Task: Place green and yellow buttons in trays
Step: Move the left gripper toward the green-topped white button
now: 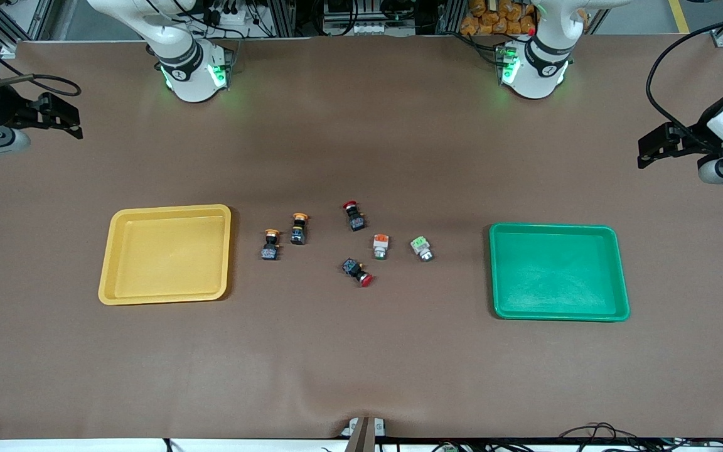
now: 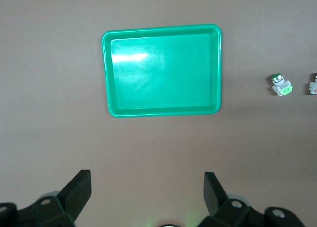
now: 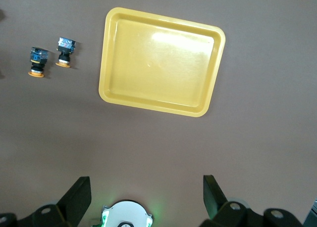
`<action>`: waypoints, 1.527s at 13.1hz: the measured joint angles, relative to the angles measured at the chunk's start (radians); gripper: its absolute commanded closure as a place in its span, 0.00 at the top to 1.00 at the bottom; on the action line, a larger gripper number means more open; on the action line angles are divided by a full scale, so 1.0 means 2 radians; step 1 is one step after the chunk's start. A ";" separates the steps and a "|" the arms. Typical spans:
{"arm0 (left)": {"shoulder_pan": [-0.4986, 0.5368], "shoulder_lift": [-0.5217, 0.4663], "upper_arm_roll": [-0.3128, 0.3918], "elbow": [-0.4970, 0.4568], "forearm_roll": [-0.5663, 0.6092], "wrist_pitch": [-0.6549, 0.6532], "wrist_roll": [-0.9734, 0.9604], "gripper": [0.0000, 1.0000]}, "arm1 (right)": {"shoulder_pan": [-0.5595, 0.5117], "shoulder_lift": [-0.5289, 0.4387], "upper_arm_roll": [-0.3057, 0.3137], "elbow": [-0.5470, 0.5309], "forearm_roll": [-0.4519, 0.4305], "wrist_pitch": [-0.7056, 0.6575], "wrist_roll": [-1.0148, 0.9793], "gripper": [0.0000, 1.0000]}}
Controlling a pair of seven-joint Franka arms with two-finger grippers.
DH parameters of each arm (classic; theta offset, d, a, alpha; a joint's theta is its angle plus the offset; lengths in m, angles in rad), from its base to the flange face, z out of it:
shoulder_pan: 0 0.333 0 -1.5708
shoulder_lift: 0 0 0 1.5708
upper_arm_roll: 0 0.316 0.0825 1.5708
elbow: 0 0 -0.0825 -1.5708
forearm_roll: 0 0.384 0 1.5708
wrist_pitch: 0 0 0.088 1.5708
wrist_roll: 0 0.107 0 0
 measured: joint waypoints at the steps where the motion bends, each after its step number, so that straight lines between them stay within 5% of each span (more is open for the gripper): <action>1: 0.000 0.000 0.000 0.000 0.000 0.000 0.000 1.00 | -0.002 0.000 -0.002 0.000 0.000 0.001 0.000 1.00; 20: 0.000 0.000 0.000 0.000 0.000 0.000 -0.019 1.00 | -0.010 0.012 -0.003 -0.013 0.007 0.043 -0.001 1.00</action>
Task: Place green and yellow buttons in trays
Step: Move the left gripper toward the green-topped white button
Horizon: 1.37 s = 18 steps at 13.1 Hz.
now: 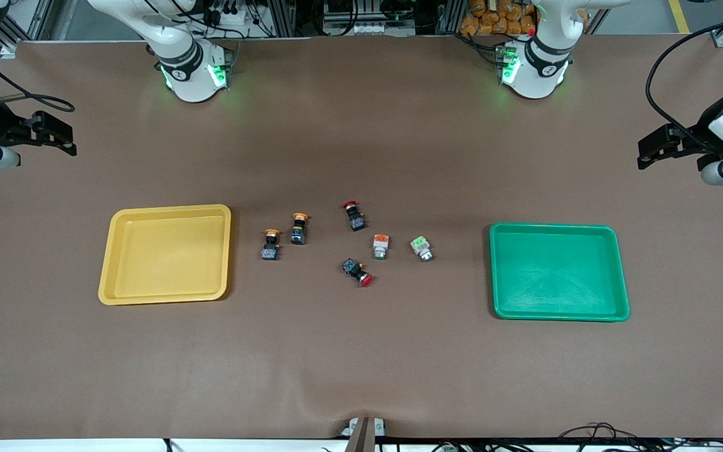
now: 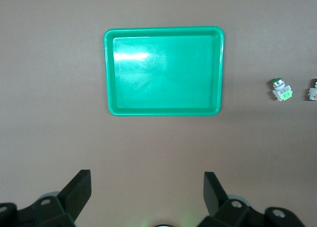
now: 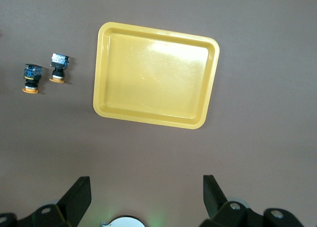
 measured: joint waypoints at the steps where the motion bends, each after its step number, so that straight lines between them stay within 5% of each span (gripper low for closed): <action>1: 0.000 0.000 0.000 0.000 0.000 0.000 0.000 1.00 | 0.000 0.001 0.000 0.000 0.001 0.001 0.000 1.00; 10: -0.007 0.036 -0.003 -0.001 0.000 0.006 -0.010 1.00 | 0.000 0.001 0.000 0.000 0.011 0.001 0.000 1.00; 18: -0.090 0.141 -0.007 -0.001 -0.019 0.150 -0.191 1.00 | 0.000 0.001 0.000 -0.001 0.011 0.001 0.000 1.00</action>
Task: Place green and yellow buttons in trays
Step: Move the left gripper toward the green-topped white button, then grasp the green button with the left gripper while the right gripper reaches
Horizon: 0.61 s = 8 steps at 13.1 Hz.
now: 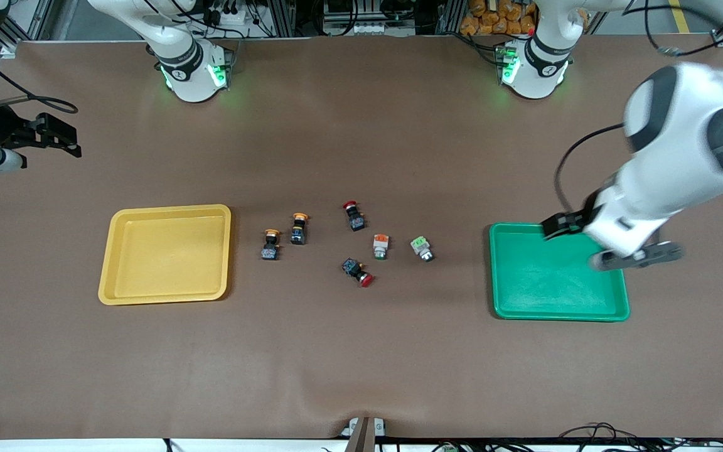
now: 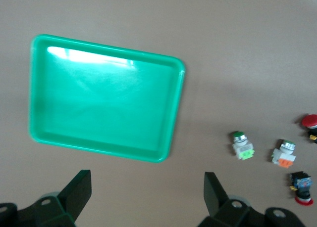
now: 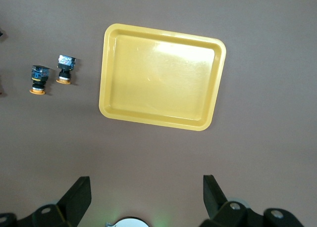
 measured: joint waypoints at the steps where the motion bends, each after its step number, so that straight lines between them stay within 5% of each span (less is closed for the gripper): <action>1: -0.014 0.015 0.000 0.000 0.000 0.016 -0.019 1.00 | 0.000 0.000 0.000 0.000 0.000 0.000 0.000 1.00; 8: -0.068 0.077 -0.001 0.000 -0.001 0.092 -0.194 1.00 | 0.025 0.002 0.007 -0.010 0.003 0.008 0.042 1.00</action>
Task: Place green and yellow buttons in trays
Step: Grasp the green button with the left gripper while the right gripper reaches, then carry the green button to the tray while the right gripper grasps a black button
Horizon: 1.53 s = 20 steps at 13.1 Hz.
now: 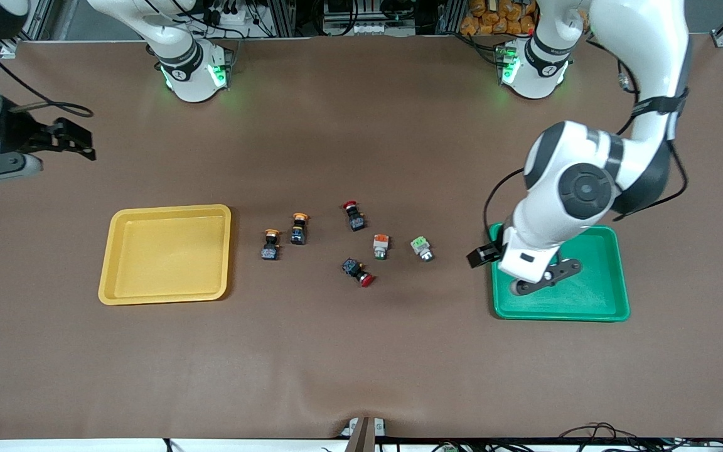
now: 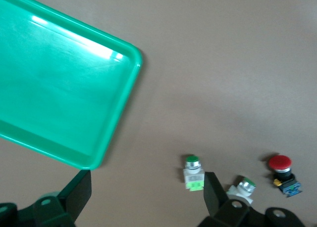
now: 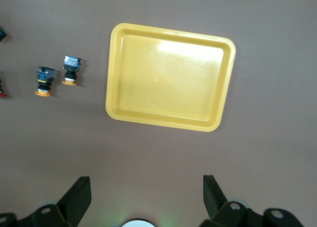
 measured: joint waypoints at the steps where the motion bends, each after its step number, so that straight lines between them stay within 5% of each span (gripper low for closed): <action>1: -0.010 0.009 0.000 -0.001 0.000 0.015 -0.023 1.00 | 0.015 0.000 0.001 0.000 0.001 0.000 0.023 1.00; 5: -0.050 0.048 0.000 -0.012 0.000 0.068 -0.077 1.00 | 0.083 0.008 0.005 -0.012 0.054 0.014 0.152 1.00; 9: -0.068 0.070 0.001 -0.056 0.000 0.139 -0.102 1.00 | 0.157 0.035 0.006 -0.039 0.057 0.074 0.232 1.00; 20: -0.094 0.128 0.001 -0.066 0.017 0.222 -0.234 1.00 | 0.175 0.162 0.000 -0.101 0.057 0.271 0.236 1.00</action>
